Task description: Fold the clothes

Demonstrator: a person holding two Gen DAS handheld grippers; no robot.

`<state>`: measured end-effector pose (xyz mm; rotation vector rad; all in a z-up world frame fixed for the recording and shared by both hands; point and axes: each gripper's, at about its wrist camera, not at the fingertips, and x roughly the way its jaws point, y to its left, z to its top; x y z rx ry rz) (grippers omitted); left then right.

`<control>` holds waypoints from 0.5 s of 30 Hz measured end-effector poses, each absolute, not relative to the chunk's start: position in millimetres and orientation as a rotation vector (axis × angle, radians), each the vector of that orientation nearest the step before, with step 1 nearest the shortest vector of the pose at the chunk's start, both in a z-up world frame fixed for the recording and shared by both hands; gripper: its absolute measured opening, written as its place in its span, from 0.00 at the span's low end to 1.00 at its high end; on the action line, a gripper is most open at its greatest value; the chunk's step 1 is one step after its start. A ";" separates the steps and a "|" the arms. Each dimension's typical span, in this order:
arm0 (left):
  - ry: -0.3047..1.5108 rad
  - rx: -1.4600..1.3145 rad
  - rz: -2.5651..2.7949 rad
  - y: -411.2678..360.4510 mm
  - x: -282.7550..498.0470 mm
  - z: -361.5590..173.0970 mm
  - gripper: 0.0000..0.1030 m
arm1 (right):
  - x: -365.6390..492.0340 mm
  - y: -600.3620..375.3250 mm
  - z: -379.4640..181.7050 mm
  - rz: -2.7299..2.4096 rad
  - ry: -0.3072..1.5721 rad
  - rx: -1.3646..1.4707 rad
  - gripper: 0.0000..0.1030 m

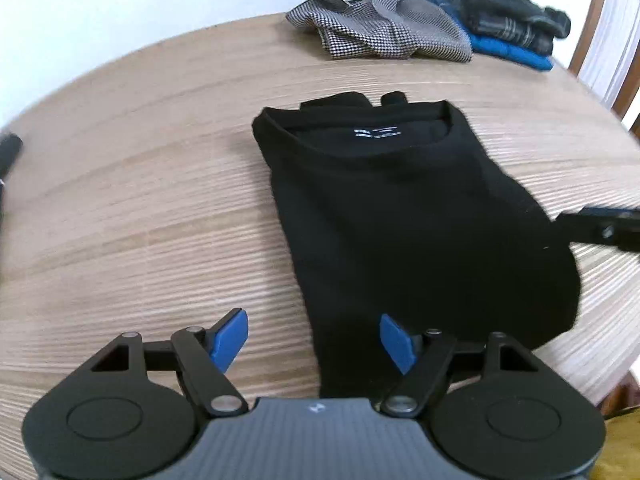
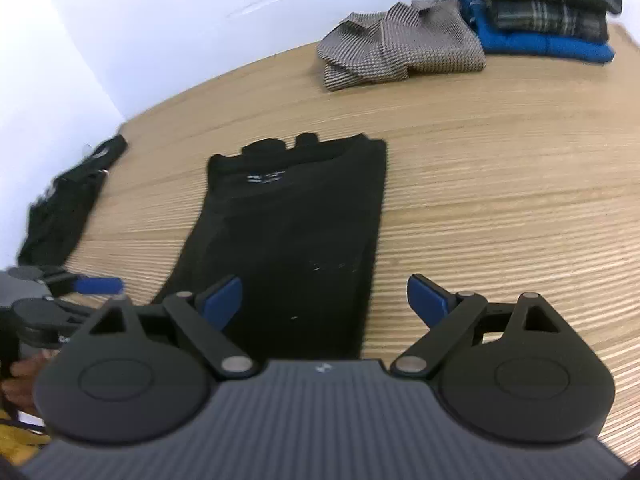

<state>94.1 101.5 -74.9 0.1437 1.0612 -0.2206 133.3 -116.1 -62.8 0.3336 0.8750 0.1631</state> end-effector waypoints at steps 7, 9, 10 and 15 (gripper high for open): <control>1.062 0.042 -0.294 113.5 106.3 -79.7 0.73 | 138.0 -119.3 -75.7 0.153 0.901 0.422 0.89; 1.082 -0.015 -0.323 116.8 118.4 -86.0 0.73 | 141.3 -122.0 -81.1 0.137 0.906 0.458 0.89; 1.094 -0.045 -0.339 118.0 124.7 -89.9 0.73 | 143.4 -123.2 -84.1 0.131 0.909 0.477 0.89; 1.137 -0.136 -0.368 119.4 149.3 -114.3 0.74 | 157.8 -116.2 -104.0 0.129 0.939 0.538 0.89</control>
